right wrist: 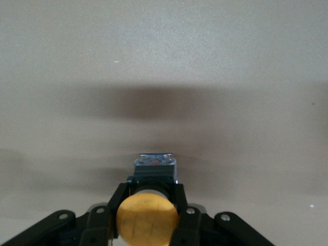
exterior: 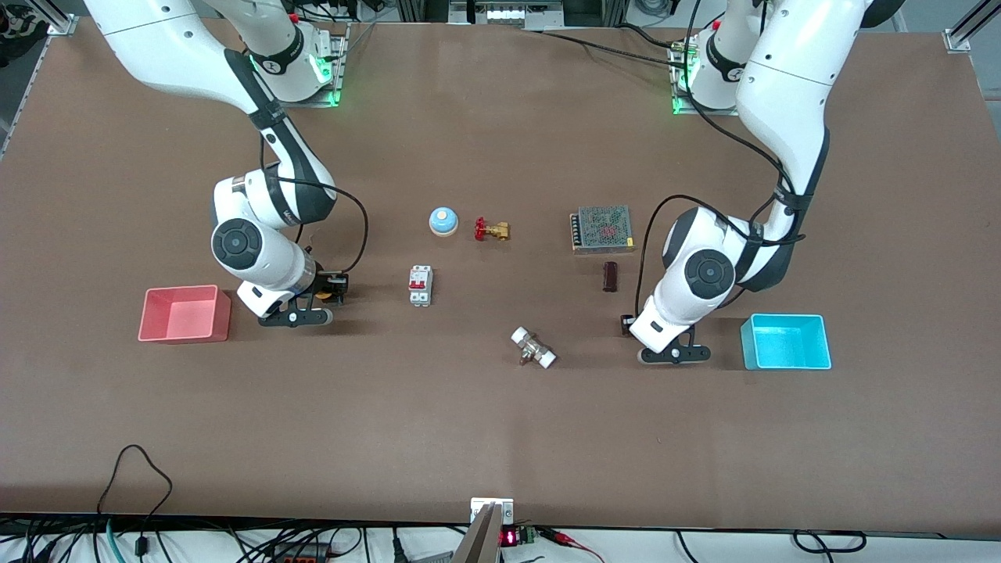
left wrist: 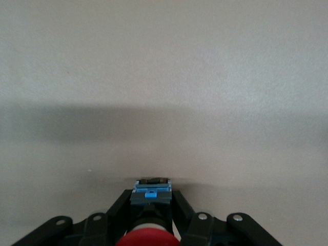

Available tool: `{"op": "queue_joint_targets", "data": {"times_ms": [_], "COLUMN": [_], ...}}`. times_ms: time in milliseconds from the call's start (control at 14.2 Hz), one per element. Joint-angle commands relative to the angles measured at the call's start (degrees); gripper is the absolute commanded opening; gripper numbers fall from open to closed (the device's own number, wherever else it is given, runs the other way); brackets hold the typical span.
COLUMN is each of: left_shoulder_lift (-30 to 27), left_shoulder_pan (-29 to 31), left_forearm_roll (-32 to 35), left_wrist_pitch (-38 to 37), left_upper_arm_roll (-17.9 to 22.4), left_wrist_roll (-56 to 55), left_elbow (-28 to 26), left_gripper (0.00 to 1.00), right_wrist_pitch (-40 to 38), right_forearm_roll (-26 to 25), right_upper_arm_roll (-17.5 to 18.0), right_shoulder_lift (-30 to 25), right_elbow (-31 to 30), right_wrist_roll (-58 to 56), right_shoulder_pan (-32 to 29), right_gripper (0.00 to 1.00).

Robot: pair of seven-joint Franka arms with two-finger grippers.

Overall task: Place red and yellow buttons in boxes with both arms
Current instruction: 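Carry the yellow button over the pink box while the left gripper carries red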

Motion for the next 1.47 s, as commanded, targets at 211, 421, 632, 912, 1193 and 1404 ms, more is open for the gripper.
{"op": "queue_joint_targets", "data": {"times_ms": [211, 421, 632, 912, 1193, 1404], "left_shoulder_lift": [-5.65, -6.26, -5.91, -3.81, -2.31, -1.96], "left_shoulder_pan": [5.2, 11.96, 18.38, 20.95, 22.09, 22.09], "left_forearm_roll": [-0.48, -0.39, -0.39, -0.39, -0.39, -0.39], "left_wrist_pitch": [-12.78, -14.21, -14.21, -14.12, -9.82, -7.62], "left_upper_arm_roll": [0.81, 0.81, 0.73, 0.81, 0.81, 0.81], "left_wrist_roll": [5.85, 14.11, 21.67, 25.3, 25.56, 25.56], "left_elbow": [5.15, 7.0, 7.36, 6.05, 2.45, 1.03], "left_gripper": [0.11, 0.12, 0.12, 0.12, 0.12, 0.12], "right_wrist_pitch": [-1.59, -11.06, -16.62, -17.51, -14.19, -9.8], "right_forearm_roll": [-0.03, 0.32, 0.33, 2.59, 8.66, 8.24], "right_upper_arm_roll": [0.29, 0.21, -0.67, -7.77, -13.32, -13.33], "right_shoulder_lift": [-3.15, -7.38, -11.34, -11.61, -7.67, -3.45], "right_elbow": [0.29, 4.93, 7.84, 11.01, 11.19, 11.1], "right_wrist_roll": [-0.1, -0.89, -7.19, -20.73, -29.36, -29.9], "right_shoulder_pan": [-1.06, -3.51, -7.64, -10.99, -13.01, -13.45], "right_gripper": [0.01, 0.01, 0.01, 0.01, 0.02, 0.02]}}
